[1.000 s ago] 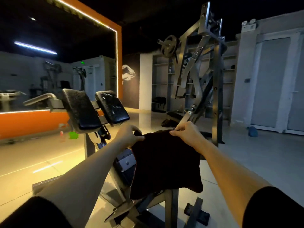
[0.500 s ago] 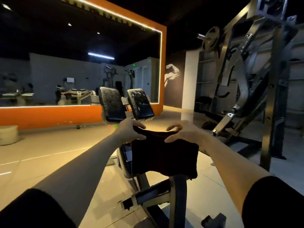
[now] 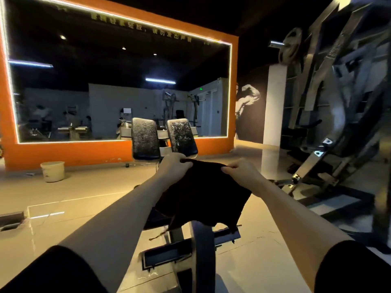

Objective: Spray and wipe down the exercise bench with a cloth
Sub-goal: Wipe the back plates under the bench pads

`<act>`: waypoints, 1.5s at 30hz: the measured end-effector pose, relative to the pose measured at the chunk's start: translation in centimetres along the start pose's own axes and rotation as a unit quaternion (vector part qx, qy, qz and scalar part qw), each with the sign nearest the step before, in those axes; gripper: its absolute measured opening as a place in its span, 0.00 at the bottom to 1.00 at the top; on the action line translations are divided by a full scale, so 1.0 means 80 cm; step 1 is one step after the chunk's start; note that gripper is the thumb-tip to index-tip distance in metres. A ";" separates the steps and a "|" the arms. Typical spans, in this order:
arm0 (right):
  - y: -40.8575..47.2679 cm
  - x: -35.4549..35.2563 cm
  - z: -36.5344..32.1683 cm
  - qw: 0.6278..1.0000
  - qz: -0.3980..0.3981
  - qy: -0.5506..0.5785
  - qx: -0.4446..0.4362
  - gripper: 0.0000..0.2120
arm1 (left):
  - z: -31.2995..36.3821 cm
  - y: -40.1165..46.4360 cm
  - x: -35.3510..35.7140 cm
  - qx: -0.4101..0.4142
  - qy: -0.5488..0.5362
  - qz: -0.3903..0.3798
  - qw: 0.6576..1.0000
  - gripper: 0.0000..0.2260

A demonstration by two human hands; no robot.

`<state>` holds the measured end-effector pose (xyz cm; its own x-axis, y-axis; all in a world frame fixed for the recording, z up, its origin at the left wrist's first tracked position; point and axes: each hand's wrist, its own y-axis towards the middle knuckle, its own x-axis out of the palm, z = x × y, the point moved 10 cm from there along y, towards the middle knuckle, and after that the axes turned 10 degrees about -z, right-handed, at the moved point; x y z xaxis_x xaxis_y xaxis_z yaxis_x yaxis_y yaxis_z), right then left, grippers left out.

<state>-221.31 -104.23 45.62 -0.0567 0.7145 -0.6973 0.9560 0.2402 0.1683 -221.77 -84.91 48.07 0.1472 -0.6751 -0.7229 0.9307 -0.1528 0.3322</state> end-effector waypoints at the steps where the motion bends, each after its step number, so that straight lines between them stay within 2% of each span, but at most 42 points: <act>1: 0.000 -0.018 0.016 1.000 0.014 0.012 0.009 0.13 | 0.018 0.007 0.020 -0.002 -0.009 0.001 1.000 0.10; 6: 0.006 -0.088 0.082 0.993 0.035 0.095 0.060 0.04 | 0.096 0.040 0.132 -0.038 -0.125 -0.024 0.991 0.10; 10: 0.009 -0.118 0.105 0.976 0.019 0.215 0.037 0.08 | 0.143 0.054 0.193 -0.061 -0.246 -0.043 0.966 0.11; 13: 0.023 -0.124 0.123 0.963 -0.026 0.268 0.016 0.07 | 0.154 0.066 0.217 -0.076 -0.234 -0.071 0.967 0.08; 15: 0.038 -0.122 0.130 0.961 -0.072 0.266 -0.005 0.10 | 0.156 0.077 0.228 -0.082 -0.211 -0.068 0.972 0.13; 17: 0.054 -0.116 0.138 0.956 -0.115 0.269 -0.029 0.12 | 0.155 0.090 0.234 -0.100 -0.163 -0.034 0.981 0.14; 20: 0.071 -0.117 0.154 0.951 -0.166 0.249 -0.075 0.11 | 0.156 0.111 0.243 -0.136 -0.055 0.015 0.989 0.08; 22: 0.083 -0.128 0.172 0.954 -0.173 0.221 -0.103 0.11 | 0.150 0.125 0.245 -0.154 -0.037 0.052 0.986 0.11; 25: 0.107 -0.141 0.198 0.953 -0.190 0.200 -0.124 0.24 | 0.148 0.135 0.256 -0.161 -0.072 0.054 0.983 0.14; 27: 0.115 -0.135 0.203 0.934 -0.251 0.212 -0.144 0.30 | 0.152 0.142 0.263 -0.154 -0.071 0.047 0.984 0.15; 30: 0.126 -0.126 0.202 0.913 -0.310 0.209 -0.166 0.20 | 0.154 0.146 0.255 -0.157 -0.027 0.082 0.984 0.13; 32: 0.137 -0.123 0.202 0.912 -0.312 0.203 -0.174 0.15 | 0.148 0.141 0.246 -0.179 -0.031 0.118 0.976 0.09; 35: 0.162 -0.117 0.204 0.915 -0.299 0.204 -0.179 0.15 | 0.136 0.127 0.244 -0.228 -0.048 0.147 0.961 0.09; 40: 0.200 -0.124 0.217 0.932 -0.203 0.190 -0.234 0.12 | 0.140 0.141 0.272 -0.241 -0.040 0.201 0.949 0.08; 43: 0.217 -0.125 0.249 0.907 -0.219 0.271 -0.235 0.19 | 0.139 0.174 0.287 -0.245 -0.052 0.289 0.924 0.08; 45: 0.230 -0.124 0.275 0.866 -0.264 0.355 -0.234 0.22 | 0.133 0.194 0.298 -0.261 -0.104 0.361 0.889 0.07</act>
<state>-196.82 -121.36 40.32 -0.7715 0.6080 -0.1872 0.5312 0.7777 0.3363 -207.33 -111.06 42.41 0.7546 -0.5886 -0.2900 0.6556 0.6940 0.2976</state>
